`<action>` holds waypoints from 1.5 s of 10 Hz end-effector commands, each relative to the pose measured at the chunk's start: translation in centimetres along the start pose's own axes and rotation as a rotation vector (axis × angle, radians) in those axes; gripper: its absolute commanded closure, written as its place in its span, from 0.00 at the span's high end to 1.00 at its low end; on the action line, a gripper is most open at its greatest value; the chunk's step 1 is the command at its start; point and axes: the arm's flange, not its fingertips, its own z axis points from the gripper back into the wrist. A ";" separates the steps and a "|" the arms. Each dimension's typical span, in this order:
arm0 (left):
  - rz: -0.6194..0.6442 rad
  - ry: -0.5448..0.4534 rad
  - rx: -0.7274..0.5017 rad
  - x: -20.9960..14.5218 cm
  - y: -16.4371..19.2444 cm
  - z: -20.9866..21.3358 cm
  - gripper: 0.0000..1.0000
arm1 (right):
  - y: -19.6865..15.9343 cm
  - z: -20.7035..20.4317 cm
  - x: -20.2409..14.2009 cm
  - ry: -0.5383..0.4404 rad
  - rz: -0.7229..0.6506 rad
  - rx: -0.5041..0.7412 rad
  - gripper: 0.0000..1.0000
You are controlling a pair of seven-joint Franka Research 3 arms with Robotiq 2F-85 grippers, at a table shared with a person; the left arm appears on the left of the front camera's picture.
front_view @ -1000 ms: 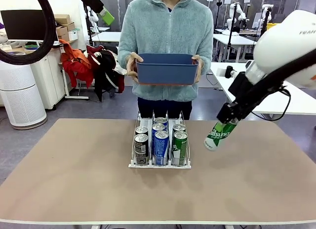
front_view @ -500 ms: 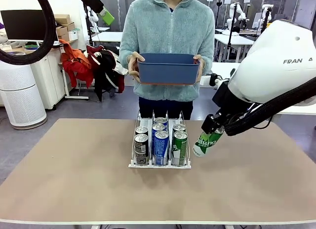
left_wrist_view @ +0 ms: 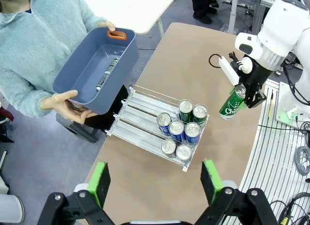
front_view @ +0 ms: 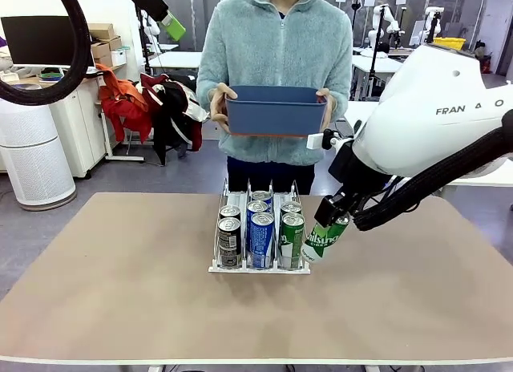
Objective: Fill the beverage cans into the dispenser.
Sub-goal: Place the picked Sprite in the line of the Automatic Can Dispenser with the same cans.
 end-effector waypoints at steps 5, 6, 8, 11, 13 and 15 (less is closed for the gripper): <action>-0.003 -0.022 -0.010 -0.2 0.1 -0.1 1.00 | -0.3 -2.5 0.8 0.005 -0.012 0.059 0.58; -0.003 -0.022 -0.010 -0.2 0.1 -0.1 1.00 | -0.1 -2.8 1.0 -0.006 -0.029 0.072 0.58; -0.003 -0.022 -0.010 -0.2 0.1 -0.1 1.00 | -0.6 -2.8 1.6 0.010 -0.045 0.092 0.58; -0.003 -0.022 -0.010 -0.2 0.1 -0.1 1.00 | -1.2 -3.8 2.9 -0.018 -0.065 0.094 0.58; -0.003 -0.022 -0.010 -0.2 0.1 -0.1 1.00 | -1.8 -4.8 4.2 -0.024 -0.071 0.088 0.58; -0.003 -0.022 -0.010 -0.2 0.1 -0.1 1.00 | -3.0 -5.3 5.3 -0.017 -0.064 0.063 0.58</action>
